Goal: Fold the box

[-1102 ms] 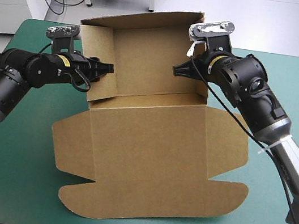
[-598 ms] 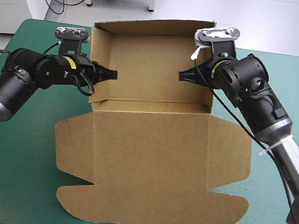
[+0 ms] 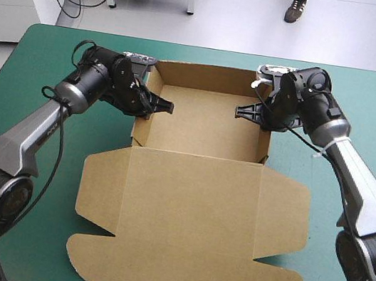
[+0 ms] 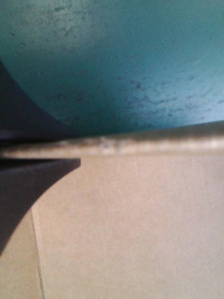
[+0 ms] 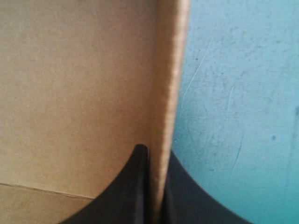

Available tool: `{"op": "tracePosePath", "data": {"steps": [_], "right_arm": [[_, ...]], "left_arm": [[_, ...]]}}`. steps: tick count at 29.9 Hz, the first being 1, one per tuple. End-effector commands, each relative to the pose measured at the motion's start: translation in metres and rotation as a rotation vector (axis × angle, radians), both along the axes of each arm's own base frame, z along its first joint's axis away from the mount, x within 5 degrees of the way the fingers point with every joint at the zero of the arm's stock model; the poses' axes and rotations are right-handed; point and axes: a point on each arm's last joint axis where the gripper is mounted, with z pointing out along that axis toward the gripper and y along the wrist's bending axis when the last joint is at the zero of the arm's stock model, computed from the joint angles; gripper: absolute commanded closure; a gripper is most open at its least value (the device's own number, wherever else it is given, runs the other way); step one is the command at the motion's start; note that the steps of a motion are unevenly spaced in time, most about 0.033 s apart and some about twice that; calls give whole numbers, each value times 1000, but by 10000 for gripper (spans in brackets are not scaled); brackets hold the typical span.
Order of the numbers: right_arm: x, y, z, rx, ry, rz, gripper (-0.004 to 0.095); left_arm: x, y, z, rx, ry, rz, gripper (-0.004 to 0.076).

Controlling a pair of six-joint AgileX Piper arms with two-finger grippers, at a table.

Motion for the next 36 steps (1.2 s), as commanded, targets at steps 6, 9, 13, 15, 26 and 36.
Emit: {"op": "tracePosePath", "data": {"steps": [6,9,13,15,26,36], "right_arm": [[8,8,-8,35,12,50,924],[9,8,-11,28,18,57,924],[11,5,-12,17,17,75,924],[13,3,-14,15,21,68,924],[20,0,-26,-2,48,72,921],[23,2,-33,-7,64,86,799]], "left_arm": [[3,-16,-3,88,-45,-72,732],[5,-18,-7,68,-28,-47,731],[6,-17,-8,62,-24,-36,731],[5,-18,-8,58,-18,-35,731],[8,-14,-11,59,-1,35,731],[24,3,-16,29,135,47,731]]}}
